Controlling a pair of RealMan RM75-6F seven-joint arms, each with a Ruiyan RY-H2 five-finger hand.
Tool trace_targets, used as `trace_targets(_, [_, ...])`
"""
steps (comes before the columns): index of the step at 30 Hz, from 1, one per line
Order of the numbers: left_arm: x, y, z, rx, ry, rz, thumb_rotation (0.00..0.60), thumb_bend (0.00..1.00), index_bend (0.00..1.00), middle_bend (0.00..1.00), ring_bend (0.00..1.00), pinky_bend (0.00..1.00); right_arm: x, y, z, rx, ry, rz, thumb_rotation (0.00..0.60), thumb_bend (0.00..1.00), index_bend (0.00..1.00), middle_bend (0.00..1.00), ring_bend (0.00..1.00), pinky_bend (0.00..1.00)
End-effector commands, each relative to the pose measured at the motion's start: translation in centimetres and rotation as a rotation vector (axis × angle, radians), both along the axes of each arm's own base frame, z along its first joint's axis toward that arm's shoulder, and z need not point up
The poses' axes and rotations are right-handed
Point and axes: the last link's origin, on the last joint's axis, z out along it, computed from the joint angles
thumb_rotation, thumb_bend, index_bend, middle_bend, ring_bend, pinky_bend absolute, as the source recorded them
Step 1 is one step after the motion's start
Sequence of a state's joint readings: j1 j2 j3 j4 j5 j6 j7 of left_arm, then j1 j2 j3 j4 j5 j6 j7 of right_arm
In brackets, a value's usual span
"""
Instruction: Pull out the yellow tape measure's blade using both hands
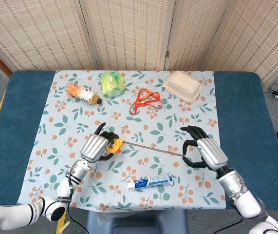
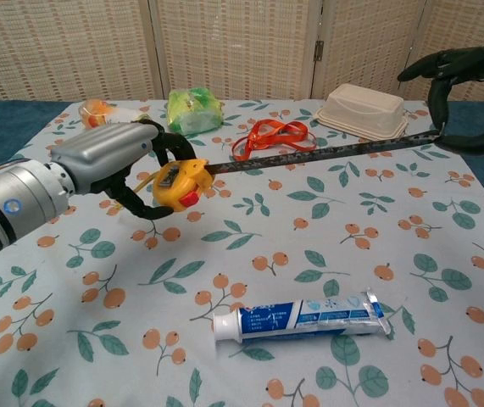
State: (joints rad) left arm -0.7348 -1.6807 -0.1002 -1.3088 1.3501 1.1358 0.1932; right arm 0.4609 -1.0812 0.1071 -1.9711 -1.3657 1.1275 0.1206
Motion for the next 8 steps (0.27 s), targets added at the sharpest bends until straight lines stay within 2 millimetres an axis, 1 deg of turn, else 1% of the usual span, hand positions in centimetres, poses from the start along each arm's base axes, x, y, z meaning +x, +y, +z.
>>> trace_targets(1, [-1.9, 0.3, 0.7, 0.023, -0.01, -0.009, 0.6, 0.35, 0.49, 0.5, 0.38, 0.05, -1.4, 0.7, 1.7, -0.027, -0.026, -0.016, 0.6, 0.63, 0.65, 0.14, 0.05, 0.0])
trace_targets(8, [-3.5, 0.9, 1.6, 0.047, -0.011, -0.02, 0.6, 0.35, 0.49, 0.5, 0.38, 0.05, -2.9, 1.4, 4.4, -0.062, -0.073, -0.028, 0.6, 0.63, 0.65, 0.15, 0.05, 0.0])
